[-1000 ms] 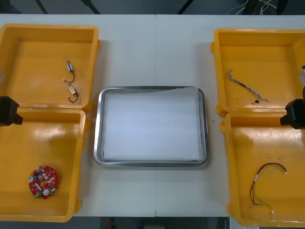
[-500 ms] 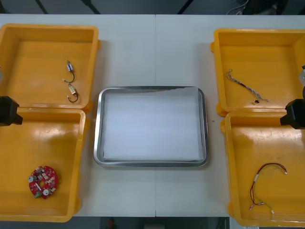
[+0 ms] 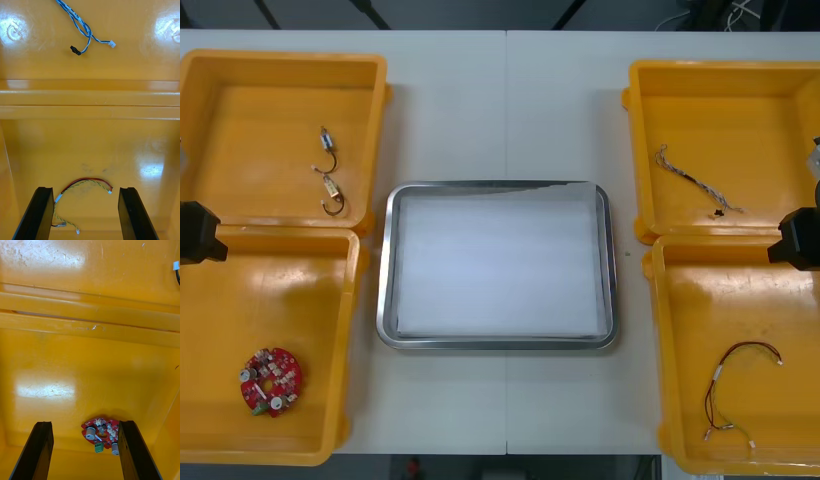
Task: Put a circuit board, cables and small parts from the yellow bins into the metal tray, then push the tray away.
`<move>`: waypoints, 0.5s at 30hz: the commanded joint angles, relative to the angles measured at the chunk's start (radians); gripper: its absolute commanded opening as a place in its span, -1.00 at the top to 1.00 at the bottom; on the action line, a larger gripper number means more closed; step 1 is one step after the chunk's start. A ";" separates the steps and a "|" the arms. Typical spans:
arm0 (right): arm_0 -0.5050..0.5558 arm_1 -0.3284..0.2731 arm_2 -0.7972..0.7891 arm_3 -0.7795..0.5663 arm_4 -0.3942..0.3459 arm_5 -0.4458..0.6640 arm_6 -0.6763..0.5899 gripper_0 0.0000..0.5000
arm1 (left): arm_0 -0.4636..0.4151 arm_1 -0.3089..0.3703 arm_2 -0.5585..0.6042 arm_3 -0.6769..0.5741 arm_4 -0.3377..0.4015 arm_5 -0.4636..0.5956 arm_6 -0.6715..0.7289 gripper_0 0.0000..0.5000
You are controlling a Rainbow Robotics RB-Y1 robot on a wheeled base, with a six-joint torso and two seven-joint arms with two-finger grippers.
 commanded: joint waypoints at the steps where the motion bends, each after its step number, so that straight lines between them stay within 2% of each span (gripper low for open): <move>1: 0.012 0.001 -0.030 -0.003 0.001 -0.006 0.012 -1.00 | 0.004 0.054 0.025 -0.019 -0.009 -0.009 -0.045 -1.00; 15: 0.012 0.001 -0.030 -0.003 0.001 -0.006 0.012 -1.00 | 0.004 0.054 0.025 -0.019 -0.009 -0.009 -0.045 -1.00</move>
